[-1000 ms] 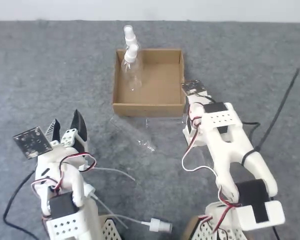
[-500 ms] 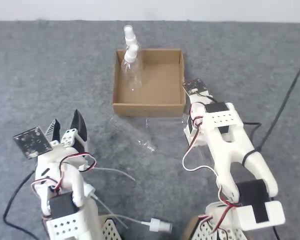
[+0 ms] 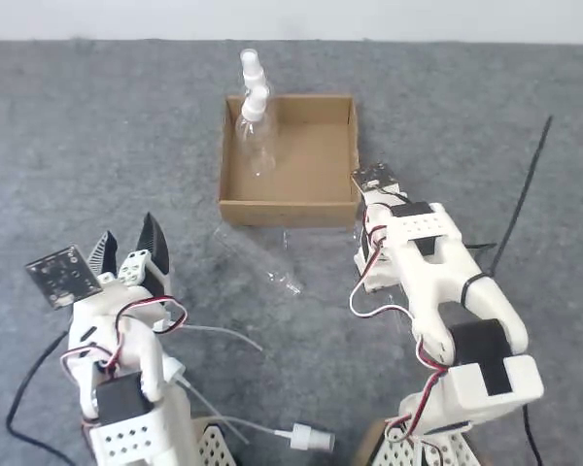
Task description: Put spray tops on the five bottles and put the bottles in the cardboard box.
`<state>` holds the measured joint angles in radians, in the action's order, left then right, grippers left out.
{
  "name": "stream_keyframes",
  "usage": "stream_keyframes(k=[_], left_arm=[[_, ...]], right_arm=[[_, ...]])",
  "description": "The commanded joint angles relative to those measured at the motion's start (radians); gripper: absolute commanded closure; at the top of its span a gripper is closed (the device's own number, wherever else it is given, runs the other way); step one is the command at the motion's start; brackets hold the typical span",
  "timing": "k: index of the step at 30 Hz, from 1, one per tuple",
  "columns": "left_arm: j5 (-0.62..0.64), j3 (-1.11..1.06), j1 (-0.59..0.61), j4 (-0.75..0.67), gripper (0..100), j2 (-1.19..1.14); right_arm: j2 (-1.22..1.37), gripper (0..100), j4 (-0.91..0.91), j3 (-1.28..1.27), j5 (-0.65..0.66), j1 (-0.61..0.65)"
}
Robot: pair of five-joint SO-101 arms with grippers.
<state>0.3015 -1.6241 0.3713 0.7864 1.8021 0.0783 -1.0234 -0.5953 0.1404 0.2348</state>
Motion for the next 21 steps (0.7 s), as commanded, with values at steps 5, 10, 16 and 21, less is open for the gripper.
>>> stream_keyframes(k=[5,10,16,21], left_arm=[[-0.008,0.008,0.008,-0.034,79,0.017],[-0.008,0.008,0.008,-0.034,79,0.017],[-0.008,0.008,0.008,-0.034,79,0.017],[-0.008,0.008,0.008,-0.034,79,0.017]], right_arm=[[-0.087,77.2,-0.024,0.032,-0.006,-0.018],[-0.128,77.2,-0.035,0.032,-0.006,-0.016],[-0.128,76.8,-0.082,0.032,-0.008,-0.016],[-0.128,76.8,-0.079,0.028,-0.005,-0.015]])
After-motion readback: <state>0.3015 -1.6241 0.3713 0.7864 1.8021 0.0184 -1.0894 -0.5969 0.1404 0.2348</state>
